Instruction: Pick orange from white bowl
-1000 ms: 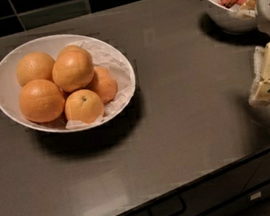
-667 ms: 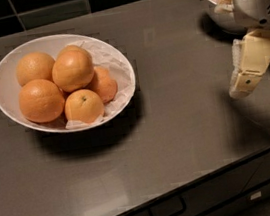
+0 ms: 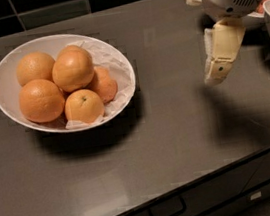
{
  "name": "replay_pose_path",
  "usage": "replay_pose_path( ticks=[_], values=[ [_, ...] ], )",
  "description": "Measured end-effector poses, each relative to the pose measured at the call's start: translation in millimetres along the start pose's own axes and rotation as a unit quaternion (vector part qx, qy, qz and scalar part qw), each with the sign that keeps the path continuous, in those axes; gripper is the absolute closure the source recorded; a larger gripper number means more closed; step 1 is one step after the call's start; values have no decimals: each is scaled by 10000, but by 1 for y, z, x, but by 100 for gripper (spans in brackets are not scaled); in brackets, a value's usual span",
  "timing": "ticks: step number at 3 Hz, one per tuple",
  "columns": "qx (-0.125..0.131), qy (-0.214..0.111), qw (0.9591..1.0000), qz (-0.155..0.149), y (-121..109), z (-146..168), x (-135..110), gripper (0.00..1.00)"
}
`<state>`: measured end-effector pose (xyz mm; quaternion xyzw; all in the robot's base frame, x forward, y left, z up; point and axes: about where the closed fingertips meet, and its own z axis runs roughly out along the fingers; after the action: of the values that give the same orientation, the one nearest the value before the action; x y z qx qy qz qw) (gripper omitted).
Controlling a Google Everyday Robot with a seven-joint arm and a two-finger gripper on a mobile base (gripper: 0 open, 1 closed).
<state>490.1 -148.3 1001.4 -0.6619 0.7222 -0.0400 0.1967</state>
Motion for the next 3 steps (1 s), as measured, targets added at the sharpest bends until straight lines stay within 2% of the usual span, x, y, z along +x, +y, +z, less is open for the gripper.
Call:
replay_pose_path(
  ticks=[1,2,3],
  values=[
    [21,-181,9985,-523,-26,6,-39,0],
    [22,-483,9914,-1215,-52,17,-94,0],
    [6,-733,9831,-1677,-64,26,-133,0]
  ],
)
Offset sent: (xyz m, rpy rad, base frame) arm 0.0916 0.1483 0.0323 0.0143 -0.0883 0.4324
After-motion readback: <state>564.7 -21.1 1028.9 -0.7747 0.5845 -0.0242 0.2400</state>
